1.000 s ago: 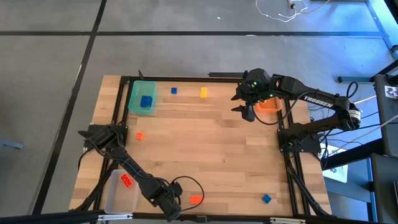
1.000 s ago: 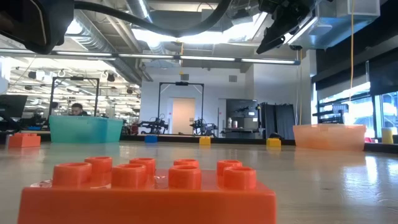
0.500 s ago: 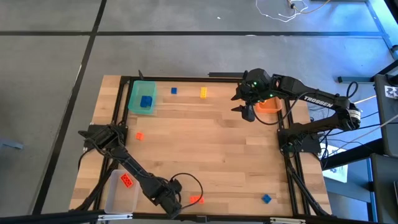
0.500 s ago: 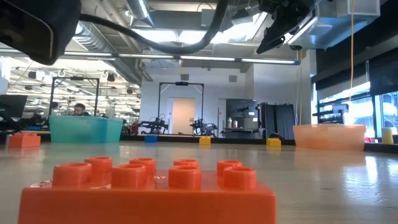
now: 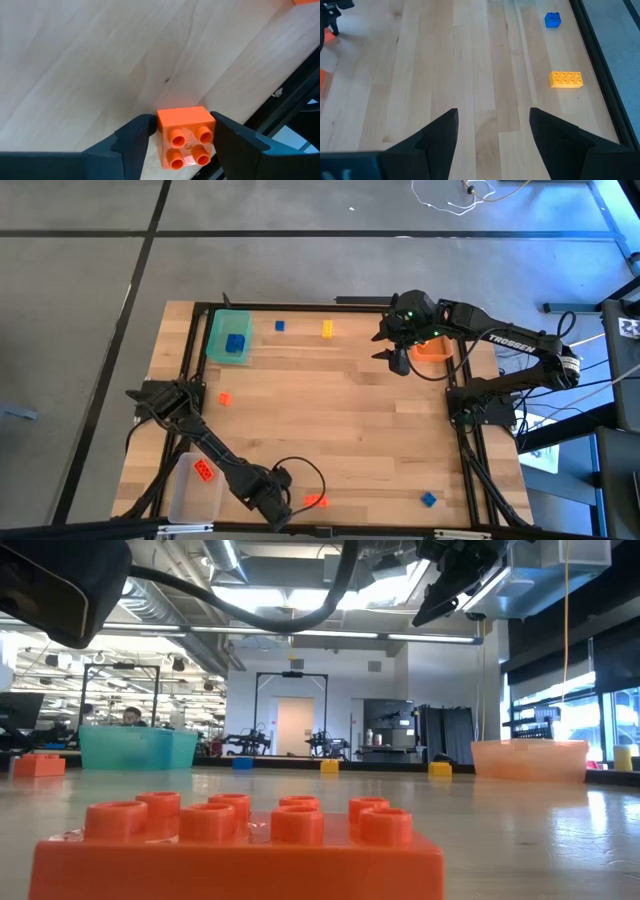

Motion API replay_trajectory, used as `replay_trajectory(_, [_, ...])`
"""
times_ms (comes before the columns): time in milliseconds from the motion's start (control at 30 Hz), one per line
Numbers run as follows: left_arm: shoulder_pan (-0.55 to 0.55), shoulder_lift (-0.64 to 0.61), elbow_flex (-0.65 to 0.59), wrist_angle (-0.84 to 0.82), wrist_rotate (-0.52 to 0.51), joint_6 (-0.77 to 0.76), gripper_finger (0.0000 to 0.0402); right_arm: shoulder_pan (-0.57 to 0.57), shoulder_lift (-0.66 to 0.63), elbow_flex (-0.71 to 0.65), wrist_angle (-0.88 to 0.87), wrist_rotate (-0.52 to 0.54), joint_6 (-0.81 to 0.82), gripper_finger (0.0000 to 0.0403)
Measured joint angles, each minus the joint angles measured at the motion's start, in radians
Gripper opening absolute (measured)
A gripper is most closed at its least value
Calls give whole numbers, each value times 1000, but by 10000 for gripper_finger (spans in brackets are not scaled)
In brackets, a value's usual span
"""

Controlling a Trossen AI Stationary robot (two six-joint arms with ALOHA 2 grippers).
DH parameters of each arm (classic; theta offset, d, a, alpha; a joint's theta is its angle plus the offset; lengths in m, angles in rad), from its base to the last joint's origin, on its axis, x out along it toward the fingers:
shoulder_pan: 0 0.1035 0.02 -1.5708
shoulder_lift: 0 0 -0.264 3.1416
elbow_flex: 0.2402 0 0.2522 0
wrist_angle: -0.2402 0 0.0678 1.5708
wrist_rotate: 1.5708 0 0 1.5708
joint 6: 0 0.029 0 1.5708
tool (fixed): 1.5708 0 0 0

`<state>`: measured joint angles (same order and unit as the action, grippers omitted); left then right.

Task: Sort & place blocks by color
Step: Put the orange game piece into the transparent bin

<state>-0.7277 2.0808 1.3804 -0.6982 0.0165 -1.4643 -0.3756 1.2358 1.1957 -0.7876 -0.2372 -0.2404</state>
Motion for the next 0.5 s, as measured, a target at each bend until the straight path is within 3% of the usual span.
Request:
replay_trajectory(233, [1, -1, 0, -2, 25, -1, 144, 0, 0, 0, 0, 0, 0, 245])
replay_trajectory(500, [10, -3, 45, -49, 20, 12, 134, 0, 0, 0, 1, 0, 0, 245])
